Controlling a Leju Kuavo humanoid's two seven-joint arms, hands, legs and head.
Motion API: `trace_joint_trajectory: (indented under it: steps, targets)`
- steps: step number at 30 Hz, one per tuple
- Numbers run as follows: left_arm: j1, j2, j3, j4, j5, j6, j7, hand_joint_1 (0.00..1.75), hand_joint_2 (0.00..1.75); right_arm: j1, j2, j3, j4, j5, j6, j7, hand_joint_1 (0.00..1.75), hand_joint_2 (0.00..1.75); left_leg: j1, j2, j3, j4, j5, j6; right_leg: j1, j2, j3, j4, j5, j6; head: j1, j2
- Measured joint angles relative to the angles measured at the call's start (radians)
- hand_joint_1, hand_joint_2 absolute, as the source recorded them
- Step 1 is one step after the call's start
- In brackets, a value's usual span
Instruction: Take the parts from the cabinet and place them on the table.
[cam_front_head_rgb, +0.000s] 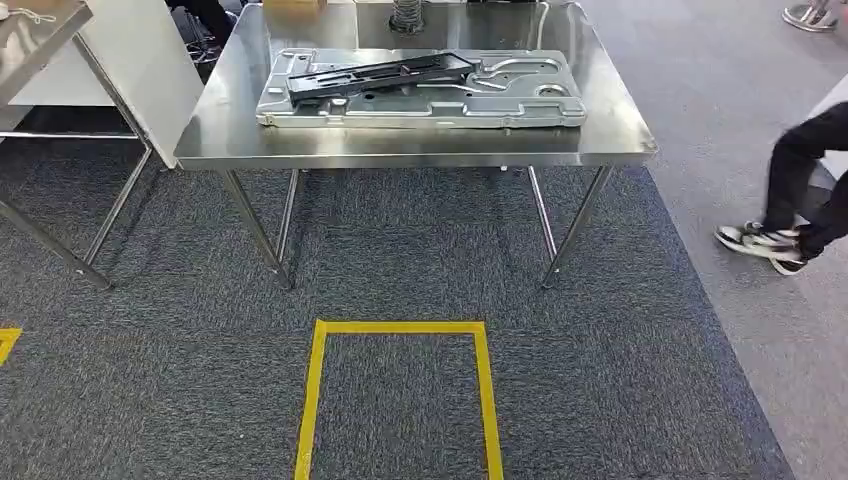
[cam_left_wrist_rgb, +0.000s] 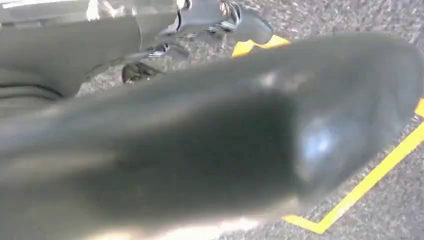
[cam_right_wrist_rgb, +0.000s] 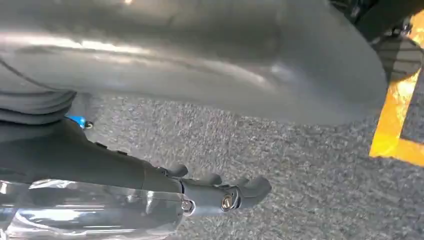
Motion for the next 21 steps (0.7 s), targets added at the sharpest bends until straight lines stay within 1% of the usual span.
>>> trace_joint_trajectory:
  steps: [1, 2, 3, 4, 5, 6, 7, 8, 9, 10, 11, 12, 13, 14, 15, 16, 17, 18, 19, 20, 21]
  targets:
    - [-0.002, 0.000, 0.000, 0.000, -0.002, 0.000, 0.003, 0.00, 0.00, -0.002, -0.003, -0.002, 0.002, -0.014, 0.013, 0.009, 0.00, 0.00, 0.004, 0.004, -0.017, 0.001, 0.017, 0.007, -0.007, 0.006, -0.014, 0.009, -0.028, 0.006, -0.005, 0.000]
    - [-0.002, 0.000, 0.000, 0.000, -0.003, 0.000, 0.003, 0.00, 0.00, -0.002, -0.003, -0.007, 0.003, -0.028, 0.029, 0.020, 0.00, 0.00, 0.004, 0.004, -0.035, 0.001, 0.031, 0.015, -0.008, 0.007, -0.029, 0.048, -0.096, 0.012, -0.002, 0.000]
    - [-0.002, 0.000, -0.002, 0.000, -0.007, 0.000, 0.003, 0.00, 0.00, -0.001, -0.002, -0.014, 0.005, -0.044, 0.046, 0.039, 0.00, 0.00, 0.004, 0.004, -0.053, 0.002, 0.045, 0.019, -0.012, 0.007, -0.044, 0.117, -0.170, 0.019, 0.002, 0.000]
    - [-0.001, 0.000, -0.003, 0.000, -0.010, 0.000, 0.003, 0.00, 0.00, -0.001, -0.002, -0.023, 0.007, -0.056, 0.060, 0.055, 0.00, 0.00, 0.002, 0.004, -0.069, 0.002, 0.056, 0.020, -0.014, 0.007, -0.057, 0.191, -0.225, 0.024, 0.004, 0.000]
    - [0.000, 0.000, -0.004, 0.000, -0.012, 0.000, 0.004, 0.00, 0.00, -0.002, -0.002, -0.030, 0.007, -0.063, 0.070, 0.065, 0.00, 0.00, 0.002, 0.004, -0.087, 0.002, 0.066, 0.019, -0.016, 0.007, -0.068, 0.267, -0.257, 0.027, 0.003, 0.000]
    - [0.000, 0.000, -0.004, 0.000, -0.014, -0.001, 0.005, 0.00, 0.00, -0.003, -0.002, -0.037, 0.007, -0.070, 0.076, 0.075, 0.00, 0.00, 0.001, 0.004, -0.105, 0.004, 0.079, 0.018, -0.017, 0.007, -0.071, 0.316, -0.252, 0.029, 0.005, 0.000]
    - [-0.001, 0.000, -0.004, 0.001, -0.014, -0.002, 0.005, 0.00, 0.00, -0.004, -0.002, -0.042, 0.007, -0.074, 0.082, 0.085, 0.00, 1.75, 0.001, 0.005, -0.122, 0.007, 0.090, 0.015, -0.018, 0.007, -0.059, 0.333, -0.206, 0.030, 0.005, 0.000]
    - [-0.001, 0.000, -0.004, 0.001, -0.015, -0.002, 0.008, 0.00, 0.00, -0.005, -0.002, -0.049, 0.007, -0.078, 0.086, 0.094, 0.00, 1.75, 0.001, 0.007, -0.139, 0.011, 0.100, 0.013, -0.019, 0.007, -0.030, 0.311, -0.153, 0.029, 0.005, 0.000]
    - [-0.001, 0.000, -0.004, 0.001, -0.016, -0.003, 0.013, 0.00, 0.00, -0.005, -0.002, -0.056, 0.007, -0.081, 0.091, 0.104, 0.00, 1.75, 0.001, 0.007, -0.154, 0.015, 0.110, 0.010, -0.019, 0.007, 0.017, 0.256, -0.112, 0.026, 0.005, 0.000]
    - [-0.002, 0.000, -0.004, 0.001, -0.018, -0.003, 0.018, 0.00, 0.00, -0.006, -0.002, -0.062, 0.007, -0.082, 0.095, 0.113, 0.00, 1.75, 0.001, 0.007, -0.167, 0.019, 0.119, 0.007, -0.018, 0.007, 0.089, 0.164, -0.103, 0.020, 0.005, 0.000]
    - [-0.003, 0.000, -0.005, 0.001, -0.018, -0.003, 0.022, 0.00, 0.00, -0.009, -0.002, -0.066, 0.007, -0.083, 0.099, 0.121, 0.00, 1.75, 0.000, 0.006, -0.171, 0.026, 0.126, 0.003, -0.016, 0.007, 0.174, 0.054, -0.144, 0.010, 0.005, 0.000]
    - [-0.003, 0.000, -0.005, 0.001, -0.018, -0.003, 0.025, 0.00, 0.00, -0.011, -0.002, -0.071, 0.007, -0.084, 0.101, 0.130, 0.00, 1.75, -0.004, 0.006, -0.175, 0.032, 0.129, -0.003, -0.009, 0.006, 0.232, -0.046, -0.185, 0.000, 0.004, 0.000]
    - [-0.004, 0.000, -0.004, 0.001, -0.018, 0.000, 0.034, 0.00, 0.00, -0.018, -0.002, -0.076, 0.007, -0.084, 0.106, 0.145, 0.00, 1.75, -0.004, 0.008, -0.180, 0.035, 0.137, -0.011, -0.008, 0.006, 0.233, -0.062, -0.201, -0.009, 0.003, 0.000]
    - [-0.005, 0.000, -0.004, 0.001, -0.018, 0.005, 0.045, 0.00, 0.00, -0.019, -0.002, -0.081, 0.007, -0.084, 0.113, 0.161, 0.00, 1.75, -0.001, 0.009, -0.181, 0.032, 0.145, -0.017, -0.004, 0.007, 0.227, -0.058, -0.196, -0.016, 0.005, 0.000]
    - [-0.006, 0.000, -0.004, 0.001, -0.018, 0.012, 0.056, 0.00, 0.00, -0.018, -0.002, -0.085, 0.007, -0.083, 0.119, 0.176, 0.00, 1.75, 0.000, 0.010, -0.179, 0.025, 0.154, -0.024, -0.005, 0.007, 0.224, -0.062, -0.190, -0.024, 0.003, 0.000]
    - [-0.006, 0.002, -0.004, 0.001, -0.018, 0.018, 0.067, 0.00, 0.00, -0.019, -0.002, -0.087, 0.007, -0.082, 0.120, 0.187, 0.00, 1.75, -0.003, 0.010, -0.178, 0.021, 0.150, -0.021, -0.008, 0.006, 0.226, -0.071, -0.186, -0.019, 0.005, 0.000]
    - [-0.007, 0.002, -0.004, 0.001, -0.018, 0.020, 0.072, 0.00, 0.00, -0.020, -0.002, -0.089, 0.007, -0.081, 0.121, 0.200, 0.00, 1.75, -0.003, 0.009, -0.181, 0.017, 0.118, -0.004, -0.007, 0.006, 0.221, -0.072, -0.178, -0.014, 0.004, 0.000]
    - [-0.006, 0.002, -0.004, 0.002, -0.018, 0.023, 0.081, 0.00, 1.75, -0.019, -0.002, -0.093, 0.007, -0.080, 0.121, 0.219, 0.00, 1.75, -0.003, 0.009, -0.183, 0.018, 0.104, -0.010, -0.006, 0.004, 0.218, -0.072, -0.175, -0.023, 0.003, 0.000]
    - [-0.005, 0.001, -0.004, 0.002, -0.019, 0.024, 0.083, 0.00, 1.75, -0.017, -0.002, -0.097, 0.007, -0.080, 0.119, 0.232, 0.00, 1.75, -0.002, 0.009, -0.182, 0.017, 0.102, -0.014, -0.005, 0.002, 0.216, -0.072, -0.169, -0.028, 0.004, 0.000]
    - [-0.005, 0.002, -0.004, 0.002, -0.021, 0.025, 0.085, 0.00, 1.75, -0.017, -0.001, -0.100, 0.008, -0.080, 0.117, 0.240, 0.00, 1.75, -0.002, 0.008, -0.183, 0.015, 0.105, -0.010, -0.003, 0.001, 0.215, -0.072, -0.162, -0.034, 0.003, 0.000]
    - [-0.005, 0.002, -0.004, 0.002, -0.021, 0.027, 0.087, 0.00, 1.75, -0.018, -0.001, -0.101, 0.008, -0.079, 0.117, 0.248, 0.00, 1.75, -0.001, 0.008, -0.183, 0.013, 0.113, 0.000, -0.001, 0.001, 0.214, -0.071, -0.160, -0.036, 0.003, 0.000]
